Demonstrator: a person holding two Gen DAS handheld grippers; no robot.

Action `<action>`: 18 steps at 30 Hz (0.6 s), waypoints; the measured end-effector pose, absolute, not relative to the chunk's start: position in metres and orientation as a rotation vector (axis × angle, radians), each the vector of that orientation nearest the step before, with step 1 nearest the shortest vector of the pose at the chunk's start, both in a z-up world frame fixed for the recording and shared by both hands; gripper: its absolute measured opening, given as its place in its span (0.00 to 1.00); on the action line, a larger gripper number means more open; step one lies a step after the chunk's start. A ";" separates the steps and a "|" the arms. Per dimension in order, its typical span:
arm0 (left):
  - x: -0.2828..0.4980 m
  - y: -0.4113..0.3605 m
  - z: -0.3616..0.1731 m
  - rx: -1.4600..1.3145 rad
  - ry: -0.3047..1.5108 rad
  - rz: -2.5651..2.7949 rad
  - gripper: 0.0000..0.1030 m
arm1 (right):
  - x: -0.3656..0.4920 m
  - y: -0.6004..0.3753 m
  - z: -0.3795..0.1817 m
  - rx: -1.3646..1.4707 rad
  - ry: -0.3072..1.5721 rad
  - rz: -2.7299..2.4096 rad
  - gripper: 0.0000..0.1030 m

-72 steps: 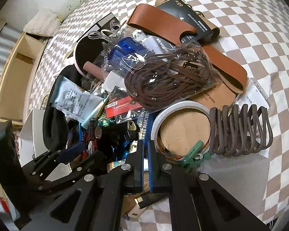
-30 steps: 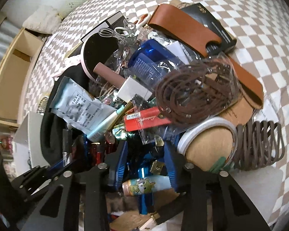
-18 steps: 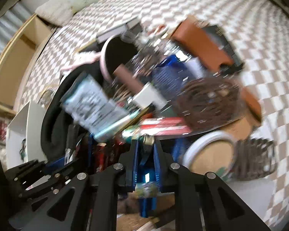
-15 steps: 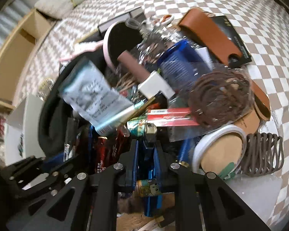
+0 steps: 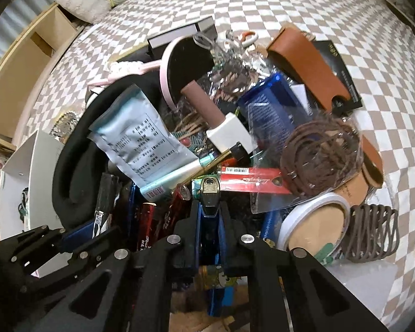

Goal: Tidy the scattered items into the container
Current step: 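Lift the zebra-print tube out of the pile with the left tool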

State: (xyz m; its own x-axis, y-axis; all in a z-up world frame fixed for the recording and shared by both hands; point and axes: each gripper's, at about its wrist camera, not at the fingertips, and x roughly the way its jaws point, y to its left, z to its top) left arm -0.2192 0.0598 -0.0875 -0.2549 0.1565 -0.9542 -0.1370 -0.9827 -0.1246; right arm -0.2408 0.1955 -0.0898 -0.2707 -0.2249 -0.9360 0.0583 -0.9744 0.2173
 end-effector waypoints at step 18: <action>-0.209 0.037 -0.060 -1.706 -0.081 2.457 0.19 | -0.228 0.212 -0.052 1.667 -0.321 -2.391 0.12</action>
State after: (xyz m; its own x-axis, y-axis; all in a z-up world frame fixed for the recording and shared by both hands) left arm -0.2092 0.0370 -0.0596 -0.3423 0.1531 -0.9270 -0.0918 -0.9874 -0.1291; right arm -0.2280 0.2124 -0.0524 -0.3386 -0.2924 -0.8943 0.0464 -0.9545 0.2945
